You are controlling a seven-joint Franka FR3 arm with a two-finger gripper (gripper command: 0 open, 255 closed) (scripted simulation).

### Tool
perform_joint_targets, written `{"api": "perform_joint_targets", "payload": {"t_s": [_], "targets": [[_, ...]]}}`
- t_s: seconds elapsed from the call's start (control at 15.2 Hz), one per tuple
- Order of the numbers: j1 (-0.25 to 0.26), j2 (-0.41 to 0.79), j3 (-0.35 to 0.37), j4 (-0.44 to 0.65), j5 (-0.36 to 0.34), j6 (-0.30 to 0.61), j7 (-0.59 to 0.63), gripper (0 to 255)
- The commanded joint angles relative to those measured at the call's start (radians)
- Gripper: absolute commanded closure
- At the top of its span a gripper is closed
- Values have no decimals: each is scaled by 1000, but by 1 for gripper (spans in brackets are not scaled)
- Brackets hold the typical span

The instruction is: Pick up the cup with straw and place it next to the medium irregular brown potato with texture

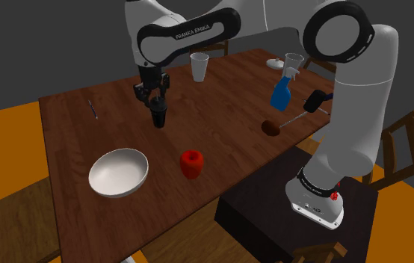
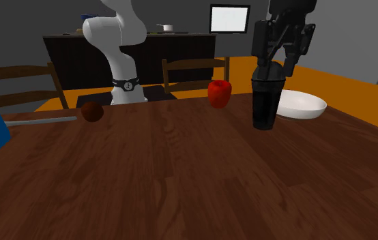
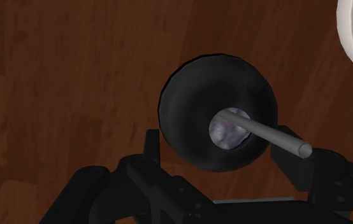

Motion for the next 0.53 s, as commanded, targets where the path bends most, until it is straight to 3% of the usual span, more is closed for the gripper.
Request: {"api": "perform_joint_targets", "payload": {"t_s": [0.0, 0.46], "targets": [[-1, -11, 1, 13, 4, -23, -4, 255], [1, -25, 4, 86, 11, -110, -13, 255]]}}
